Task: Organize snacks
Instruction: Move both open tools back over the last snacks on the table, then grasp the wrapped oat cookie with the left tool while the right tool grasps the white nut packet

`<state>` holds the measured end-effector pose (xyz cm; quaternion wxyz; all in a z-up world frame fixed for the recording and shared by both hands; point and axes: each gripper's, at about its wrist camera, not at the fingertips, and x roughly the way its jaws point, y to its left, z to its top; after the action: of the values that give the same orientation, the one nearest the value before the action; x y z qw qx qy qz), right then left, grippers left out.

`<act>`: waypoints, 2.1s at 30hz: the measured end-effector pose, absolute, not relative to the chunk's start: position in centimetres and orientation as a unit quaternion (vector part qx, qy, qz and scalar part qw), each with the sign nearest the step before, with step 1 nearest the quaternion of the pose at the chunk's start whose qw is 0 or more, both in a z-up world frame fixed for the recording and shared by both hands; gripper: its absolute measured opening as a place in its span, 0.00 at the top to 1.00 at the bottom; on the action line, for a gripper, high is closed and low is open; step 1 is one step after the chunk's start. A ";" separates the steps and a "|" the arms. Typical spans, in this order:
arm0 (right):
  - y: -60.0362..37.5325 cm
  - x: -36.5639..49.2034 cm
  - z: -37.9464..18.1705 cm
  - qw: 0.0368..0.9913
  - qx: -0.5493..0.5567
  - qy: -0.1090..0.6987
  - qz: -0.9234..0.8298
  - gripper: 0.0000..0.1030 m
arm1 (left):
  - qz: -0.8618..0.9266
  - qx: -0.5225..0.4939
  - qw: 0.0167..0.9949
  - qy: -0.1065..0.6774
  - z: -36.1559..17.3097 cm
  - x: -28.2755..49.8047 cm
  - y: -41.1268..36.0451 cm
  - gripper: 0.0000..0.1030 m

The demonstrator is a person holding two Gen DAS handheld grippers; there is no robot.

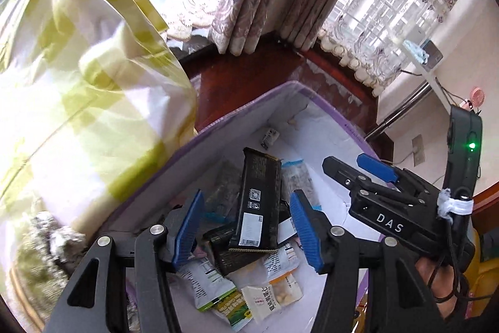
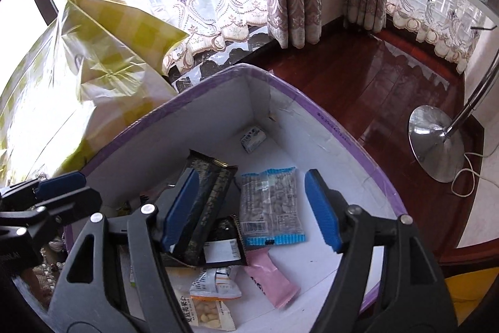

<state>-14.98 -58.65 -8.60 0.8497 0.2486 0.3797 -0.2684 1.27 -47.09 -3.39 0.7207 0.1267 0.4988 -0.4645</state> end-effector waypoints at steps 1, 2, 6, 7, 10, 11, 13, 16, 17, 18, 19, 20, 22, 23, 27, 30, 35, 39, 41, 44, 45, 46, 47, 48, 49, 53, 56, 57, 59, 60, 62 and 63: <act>-58.4 -14.9 -8.4 0.851 0.246 0.379 -0.267 0.29 | -0.464 0.123 0.725 0.495 -3.1 1.4 -46.7 0.44; -58.1 -14.8 -8.2 0.853 0.244 0.378 -0.265 0.29 | -0.463 0.119 0.728 0.491 -2.8 1.6 -46.2 0.44; -56.6 -14.0 -7.0 0.861 0.232 0.376 -0.252 0.28 | -0.453 0.102 0.748 0.475 -1.5 2.8 -43.7 0.44; -56.2 -13.7 -6.8 0.863 0.228 0.376 -0.249 0.28 | -0.450 0.098 0.753 0.471 -1.2 3.0 -43.0 0.44; -54.4 -12.7 -6.0 0.870 0.215 0.377 -0.233 0.27 | -0.436 0.079 0.767 0.463 -0.4 4.4 -40.5 0.44; -53.8 -12.2 -5.7 0.872 0.211 0.378 -0.228 0.27 | -0.431 0.072 0.772 0.461 -0.2 4.8 -39.6 0.44; -52.3 -11.3 -5.1 0.878 0.202 0.377 -0.215 0.27 | -0.421 0.055 0.781 0.458 0.2 6.0 -37.7 0.44; -49.8 -9.8 -4.1 0.887 0.185 0.377 -0.191 0.27 | -0.402 0.034 0.796 0.451 0.8 7.5 -34.9 0.44; -48.8 -9.2 -3.8 0.890 0.179 0.378 -0.182 0.27 | -0.397 0.029 0.800 0.449 0.9 7.9 -34.0 0.44; -47.8 -8.6 -3.5 0.893 0.172 0.378 -0.172 0.27 | -0.390 0.022 0.805 0.447 1.0 8.4 -33.0 0.44; -46.8 -8.1 -3.2 0.895 0.167 0.379 -0.164 0.27 | -0.383 0.018 0.809 0.446 1.1 8.8 -32.0 0.44; -45.9 -7.6 -3.0 0.898 0.160 0.379 -0.154 0.27 | -0.376 0.014 0.813 0.445 1.2 9.3 -31.2 0.44; -43.8 -6.4 -2.5 0.903 0.147 0.380 -0.134 0.25 | -0.356 0.006 0.822 0.443 1.2 10.2 -29.1 0.44; -42.9 -5.9 -2.3 0.905 0.142 0.381 -0.127 0.25 | -0.346 0.003 0.827 0.443 1.2 10.6 -28.2 0.44; -39.2 -3.8 -1.6 0.911 0.118 0.384 -0.093 0.24 | -0.311 -0.005 0.843 0.439 1.3 12.7 -24.1 0.44; -36.8 -2.3 -1.3 0.915 0.105 0.384 -0.070 0.24 | -0.285 -0.005 0.854 0.435 1.3 14.1 -21.3 0.44; -32.6 -0.1 -0.8 0.919 0.082 0.385 -0.036 0.23 | -0.247 -0.006 0.869 0.428 1.2 16.6 -15.7 0.44; -29.8 1.3 -0.3 0.923 0.060 0.379 -0.012 0.20 | -0.222 0.008 0.877 0.425 0.9 18.3 -12.1 0.37; -28.3 2.2 -0.1 0.925 0.046 0.377 0.001 0.19 | -0.215 0.024 0.879 0.425 0.6 18.9 -10.7 0.35; -26.3 3.6 -0.4 0.924 0.029 0.381 0.019 0.19 | -0.205 0.049 0.879 0.428 -0.2 19.8 -8.8 0.35; -25.6 4.1 -0.5 0.923 0.021 0.383 0.024 0.19 | -0.202 0.057 0.878 0.430 -0.5 20.2 -8.3 0.35; -25.0 4.5 -0.6 0.922 0.016 0.385 0.029 0.19 | -0.199 0.064 0.877 0.432 -0.8 20.5 -7.9 0.35; -24.6 5.1 -0.6 0.921 0.012 0.387 0.035 0.19 | -0.195 0.072 0.876 0.434 -1.2 20.9 -7.6 0.35; -24.0 5.5 -0.7 0.921 0.007 0.389 0.041 0.19 | -0.194 0.076 0.876 0.436 -1.5 21.2 -7.3 0.35; -23.5 5.9 -0.8 0.920 0.002 0.389 0.045 0.18 | -0.193 0.078 0.874 0.439 -1.8 21.6 -7.0 0.35; -21.1 7.7 -1.0 0.917 -0.016 0.392 0.073 0.16 | -0.197 0.101 0.866 0.448 -3.0 23.0 -6.8 0.33; -19.0 9.1 -1.2 0.915 -0.039 0.391 0.094 0.15 | -0.206 0.113 0.862 0.449 -3.6 23.9 -6.8 0.31; -18.4 9.5 -1.4 0.913 -0.048 0.392 0.100 0.15 | -0.208 0.116 0.861 0.448 -3.8 24.2 -6.8 0.31; -17.3 10.4 -1.7 0.911 -0.061 0.393 0.107 0.15 | -0.214 0.112 0.863 0.445 -4.0 24.8 -6.6 0.29; -16.7 10.9 -2.0 0.910 -0.066 0.394 0.111 0.15 | -0.217 0.111 0.863 0.442 -4.0 25.1 -6.5 0.29; -16.0 11.7 -2.4 0.907 -0.073 0.398 0.117 0.15 | -0.225 0.112 0.863 0.439 -4.0 25.6 -6.6 0.29; -15.7 12.1 -2.6 0.906 -0.075 0.399 0.118 0.15 | -0.230 0.112 0.863 0.436 -4.0 25.9 -6.7 0.29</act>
<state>12.12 -15.74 -2.59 0.9061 -0.0750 0.3992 0.1180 25.94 -6.67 -3.95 0.8626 0.1118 0.4364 -0.2300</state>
